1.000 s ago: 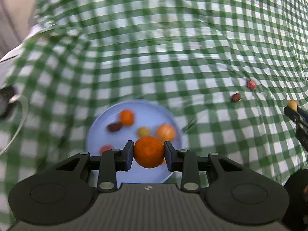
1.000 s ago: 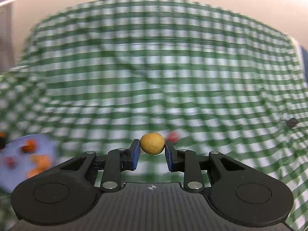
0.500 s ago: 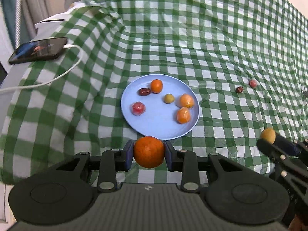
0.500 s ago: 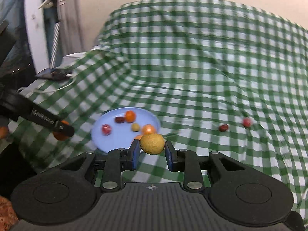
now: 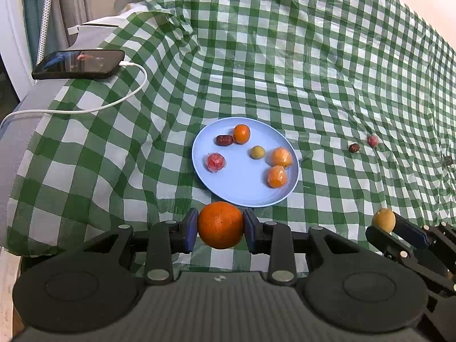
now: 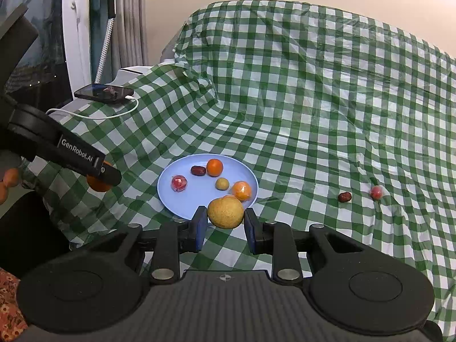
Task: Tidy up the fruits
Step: 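Carry the mandarin and yellow plum over the blue plate and release both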
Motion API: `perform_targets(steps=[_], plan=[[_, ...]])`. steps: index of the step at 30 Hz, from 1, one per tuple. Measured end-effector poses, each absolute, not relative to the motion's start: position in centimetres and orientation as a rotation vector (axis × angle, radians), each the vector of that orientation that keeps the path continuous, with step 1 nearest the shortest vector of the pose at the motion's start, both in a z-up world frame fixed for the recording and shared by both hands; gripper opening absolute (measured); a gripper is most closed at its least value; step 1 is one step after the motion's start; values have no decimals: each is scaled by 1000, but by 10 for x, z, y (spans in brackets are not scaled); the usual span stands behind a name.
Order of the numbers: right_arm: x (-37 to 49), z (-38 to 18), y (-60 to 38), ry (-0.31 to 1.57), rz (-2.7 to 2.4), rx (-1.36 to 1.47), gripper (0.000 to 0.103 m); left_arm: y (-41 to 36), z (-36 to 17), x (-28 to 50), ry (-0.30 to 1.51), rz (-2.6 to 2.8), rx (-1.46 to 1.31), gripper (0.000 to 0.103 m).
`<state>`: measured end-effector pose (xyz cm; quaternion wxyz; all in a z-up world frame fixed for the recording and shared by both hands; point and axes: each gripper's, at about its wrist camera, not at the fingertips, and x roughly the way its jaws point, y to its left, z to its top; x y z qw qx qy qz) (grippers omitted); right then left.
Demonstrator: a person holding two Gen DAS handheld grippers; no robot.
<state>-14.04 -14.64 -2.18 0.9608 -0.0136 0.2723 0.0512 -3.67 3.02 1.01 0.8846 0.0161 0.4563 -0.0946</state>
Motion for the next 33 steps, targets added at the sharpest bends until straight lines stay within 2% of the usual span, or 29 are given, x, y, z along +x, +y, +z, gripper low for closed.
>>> perform_targets(steps=[33], plan=[[-116, -35, -145, 614, 109, -20, 29, 14, 6, -6, 956, -202, 34, 37]])
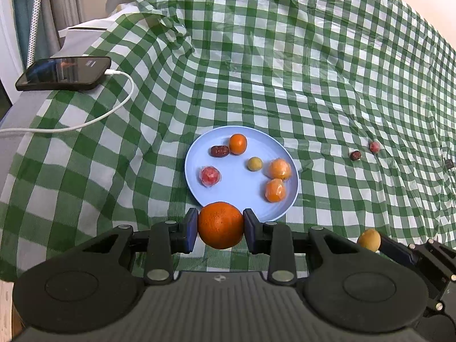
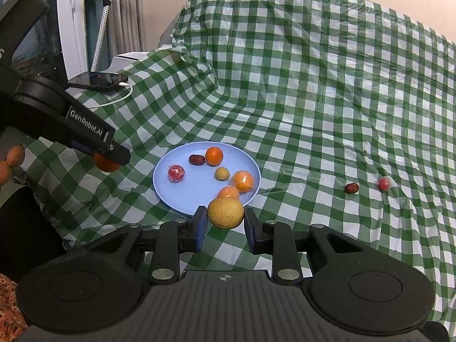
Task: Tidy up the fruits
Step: 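Carry the mandarin and yellow plum over the blue plate and release both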
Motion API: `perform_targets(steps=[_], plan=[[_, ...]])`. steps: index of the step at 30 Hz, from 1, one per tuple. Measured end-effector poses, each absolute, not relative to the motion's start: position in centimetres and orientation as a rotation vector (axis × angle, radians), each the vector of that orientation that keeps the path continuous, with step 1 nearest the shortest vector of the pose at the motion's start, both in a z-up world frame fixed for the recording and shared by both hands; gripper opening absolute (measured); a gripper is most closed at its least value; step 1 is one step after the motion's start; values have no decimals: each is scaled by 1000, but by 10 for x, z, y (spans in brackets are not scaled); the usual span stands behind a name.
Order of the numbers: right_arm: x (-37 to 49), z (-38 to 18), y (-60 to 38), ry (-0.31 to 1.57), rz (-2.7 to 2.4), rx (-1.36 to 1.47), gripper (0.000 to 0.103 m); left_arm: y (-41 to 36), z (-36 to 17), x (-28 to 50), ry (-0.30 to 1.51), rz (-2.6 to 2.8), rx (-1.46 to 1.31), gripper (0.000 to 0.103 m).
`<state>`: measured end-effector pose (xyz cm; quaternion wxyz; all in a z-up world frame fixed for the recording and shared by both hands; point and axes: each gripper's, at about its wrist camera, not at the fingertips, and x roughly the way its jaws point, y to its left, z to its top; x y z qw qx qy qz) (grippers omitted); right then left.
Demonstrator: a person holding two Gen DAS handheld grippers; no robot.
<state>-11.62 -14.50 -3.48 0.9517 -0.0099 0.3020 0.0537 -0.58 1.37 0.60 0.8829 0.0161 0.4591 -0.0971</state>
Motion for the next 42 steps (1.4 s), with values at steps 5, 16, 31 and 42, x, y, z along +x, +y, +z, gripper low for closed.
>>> perform_targets(steps=[5, 16, 31, 42], plan=[[-102, -41, -145, 633, 114, -25, 29, 9, 2, 12, 961, -207, 32, 37], [-42, -62, -142, 670, 131, -22, 29, -12, -20, 62, 982, -222, 62, 37], [31, -100, -137, 749, 154, -32, 29, -29, -73, 123, 1050, -218, 127, 37], [47, -92, -141, 774, 153, 1, 82, -24, -60, 117, 913, -264, 154, 103]])
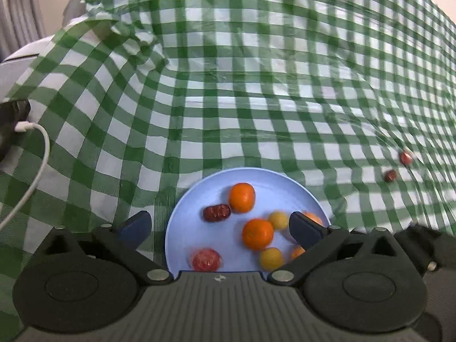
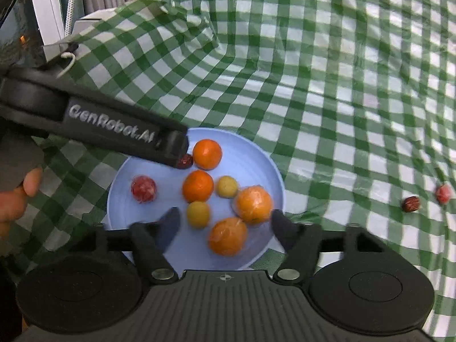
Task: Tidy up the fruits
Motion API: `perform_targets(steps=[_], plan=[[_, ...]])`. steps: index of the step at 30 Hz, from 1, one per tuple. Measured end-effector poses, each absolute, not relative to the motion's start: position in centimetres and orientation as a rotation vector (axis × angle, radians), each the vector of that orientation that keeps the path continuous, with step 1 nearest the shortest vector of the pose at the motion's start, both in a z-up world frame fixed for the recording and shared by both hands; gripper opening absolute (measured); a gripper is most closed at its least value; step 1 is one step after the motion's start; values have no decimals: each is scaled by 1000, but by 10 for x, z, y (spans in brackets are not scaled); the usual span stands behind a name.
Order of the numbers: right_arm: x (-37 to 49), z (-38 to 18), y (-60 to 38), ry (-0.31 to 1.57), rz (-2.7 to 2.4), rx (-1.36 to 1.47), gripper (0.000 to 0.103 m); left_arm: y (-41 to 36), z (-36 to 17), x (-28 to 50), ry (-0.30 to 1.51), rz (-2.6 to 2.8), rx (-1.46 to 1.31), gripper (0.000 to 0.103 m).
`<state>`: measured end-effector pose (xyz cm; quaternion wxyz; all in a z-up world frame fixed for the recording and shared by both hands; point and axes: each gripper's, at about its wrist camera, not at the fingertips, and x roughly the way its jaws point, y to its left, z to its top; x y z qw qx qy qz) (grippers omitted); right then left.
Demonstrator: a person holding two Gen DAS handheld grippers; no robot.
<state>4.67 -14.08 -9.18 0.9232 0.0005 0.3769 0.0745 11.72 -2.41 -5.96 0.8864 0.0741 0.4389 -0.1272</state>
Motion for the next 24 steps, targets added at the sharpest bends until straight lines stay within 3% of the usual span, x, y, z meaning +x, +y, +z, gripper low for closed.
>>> perform_targets(steps=[3, 9, 24], plan=[[25, -81, -142, 771, 148, -12, 93, -19, -53, 101, 926, -256, 160, 103], [-34, -66, -142, 787, 147, -9, 100, 7, -38, 48, 958, -221, 134, 103], [-112, -29, -136, 656, 123, -15, 102, 26, -1, -38, 873, -161, 122, 103]])
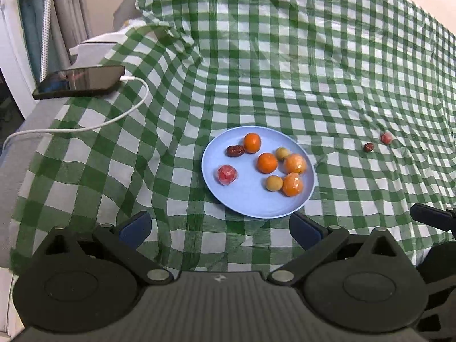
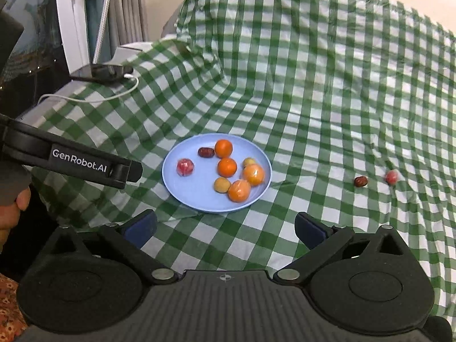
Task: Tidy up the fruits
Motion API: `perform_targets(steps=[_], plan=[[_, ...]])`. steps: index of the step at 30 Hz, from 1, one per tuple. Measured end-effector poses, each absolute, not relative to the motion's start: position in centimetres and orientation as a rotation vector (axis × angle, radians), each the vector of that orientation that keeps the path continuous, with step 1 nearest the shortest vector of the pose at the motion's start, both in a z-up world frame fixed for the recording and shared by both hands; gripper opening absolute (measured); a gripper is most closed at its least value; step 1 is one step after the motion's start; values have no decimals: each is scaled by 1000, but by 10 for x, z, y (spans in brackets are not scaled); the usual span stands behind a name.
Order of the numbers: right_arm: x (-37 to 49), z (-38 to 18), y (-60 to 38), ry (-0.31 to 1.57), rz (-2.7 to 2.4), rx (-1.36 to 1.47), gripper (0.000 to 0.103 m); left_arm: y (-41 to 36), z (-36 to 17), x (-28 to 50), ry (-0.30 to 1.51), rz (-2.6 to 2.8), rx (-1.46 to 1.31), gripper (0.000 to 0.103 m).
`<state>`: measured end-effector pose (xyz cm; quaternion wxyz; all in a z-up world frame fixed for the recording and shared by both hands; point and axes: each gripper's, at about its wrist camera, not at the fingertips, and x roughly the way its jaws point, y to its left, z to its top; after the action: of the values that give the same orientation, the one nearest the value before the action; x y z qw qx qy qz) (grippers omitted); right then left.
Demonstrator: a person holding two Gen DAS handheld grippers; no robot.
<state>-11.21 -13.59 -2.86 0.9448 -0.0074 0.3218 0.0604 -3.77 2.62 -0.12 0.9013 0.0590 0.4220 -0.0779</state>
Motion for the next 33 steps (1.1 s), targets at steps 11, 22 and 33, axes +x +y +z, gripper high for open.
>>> perform_targets(steps=[11, 22, 33], plan=[[-132, -20, -133, 605, 121, -23, 102, 14, 11, -56, 825, -176, 150, 103], [-132, -21, -133, 613, 114, -23, 102, 16, 13, -57, 820, -180, 147, 103], [-127, -26, -135, 638, 112, -11, 102, 15, 8, -51, 839, -180, 155, 103]])
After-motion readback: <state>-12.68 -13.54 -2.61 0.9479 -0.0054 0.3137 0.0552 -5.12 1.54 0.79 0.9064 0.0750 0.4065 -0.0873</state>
